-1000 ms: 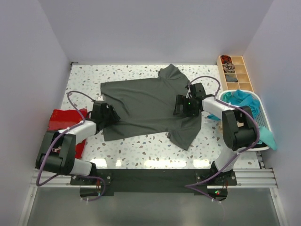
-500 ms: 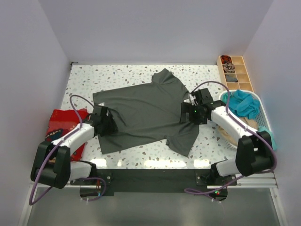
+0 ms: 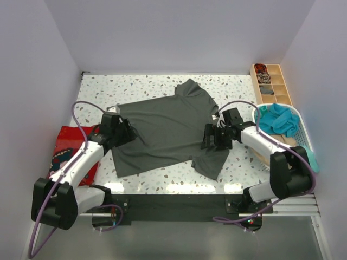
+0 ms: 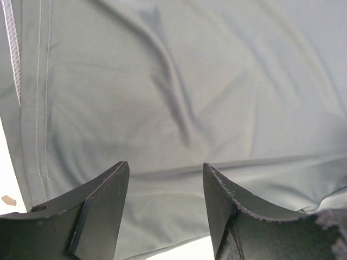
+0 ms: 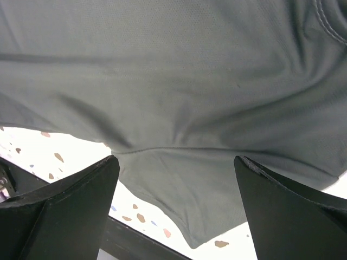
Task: Fold and stack the t-shirts
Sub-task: Flatten out the tshirt
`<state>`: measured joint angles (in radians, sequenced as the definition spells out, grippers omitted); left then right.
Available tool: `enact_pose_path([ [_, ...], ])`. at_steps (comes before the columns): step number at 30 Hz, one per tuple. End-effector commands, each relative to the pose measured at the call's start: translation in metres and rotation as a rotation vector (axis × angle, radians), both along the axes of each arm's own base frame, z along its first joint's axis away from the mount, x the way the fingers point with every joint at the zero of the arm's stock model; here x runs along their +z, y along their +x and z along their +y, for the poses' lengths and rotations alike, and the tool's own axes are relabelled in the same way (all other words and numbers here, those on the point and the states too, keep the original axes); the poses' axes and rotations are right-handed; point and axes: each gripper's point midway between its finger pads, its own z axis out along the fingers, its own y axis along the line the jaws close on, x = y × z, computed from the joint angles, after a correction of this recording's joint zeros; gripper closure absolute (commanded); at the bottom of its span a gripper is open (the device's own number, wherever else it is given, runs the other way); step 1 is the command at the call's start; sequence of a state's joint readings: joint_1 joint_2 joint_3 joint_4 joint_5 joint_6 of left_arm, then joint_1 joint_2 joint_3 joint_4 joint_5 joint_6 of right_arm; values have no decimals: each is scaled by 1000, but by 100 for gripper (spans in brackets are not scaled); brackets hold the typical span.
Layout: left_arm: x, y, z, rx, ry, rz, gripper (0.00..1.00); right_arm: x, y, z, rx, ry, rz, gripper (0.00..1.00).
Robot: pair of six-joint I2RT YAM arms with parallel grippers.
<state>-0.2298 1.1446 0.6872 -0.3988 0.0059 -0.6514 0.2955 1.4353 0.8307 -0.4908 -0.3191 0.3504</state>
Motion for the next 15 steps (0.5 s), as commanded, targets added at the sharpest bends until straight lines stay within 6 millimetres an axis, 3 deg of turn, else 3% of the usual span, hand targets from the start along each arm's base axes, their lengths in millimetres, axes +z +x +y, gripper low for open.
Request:
enact_pose_path([
  [1,25,28,-7,-10,-26,-128,37,6,22,10,13,32,-72,9],
  [5,28,59,-7,4,7,-162,36,-18,4,-4,-25,-49,48,11],
  [6,22,70,-10,1,7,-161,36,-22,-2,-5,-30,-55,66,11],
  [8,31,93,-13,1,3,-197,35,-31,-21,-12,-56,-77,116,11],
  [9,18,103,-14,1,11,-168,35,-35,-27,-14,-65,-93,126,11],
  [11,26,128,-17,-4,-1,-195,35,-41,-45,-20,-83,-105,162,12],
  [12,11,139,-17,-1,8,-170,35,-42,-50,-20,-87,-109,167,12],
  [14,16,161,-19,-9,-6,-183,35,-46,-66,-21,-103,-107,193,12],
  [15,-1,167,-20,-15,-2,-149,35,-47,-72,-18,-94,-102,199,12],
])
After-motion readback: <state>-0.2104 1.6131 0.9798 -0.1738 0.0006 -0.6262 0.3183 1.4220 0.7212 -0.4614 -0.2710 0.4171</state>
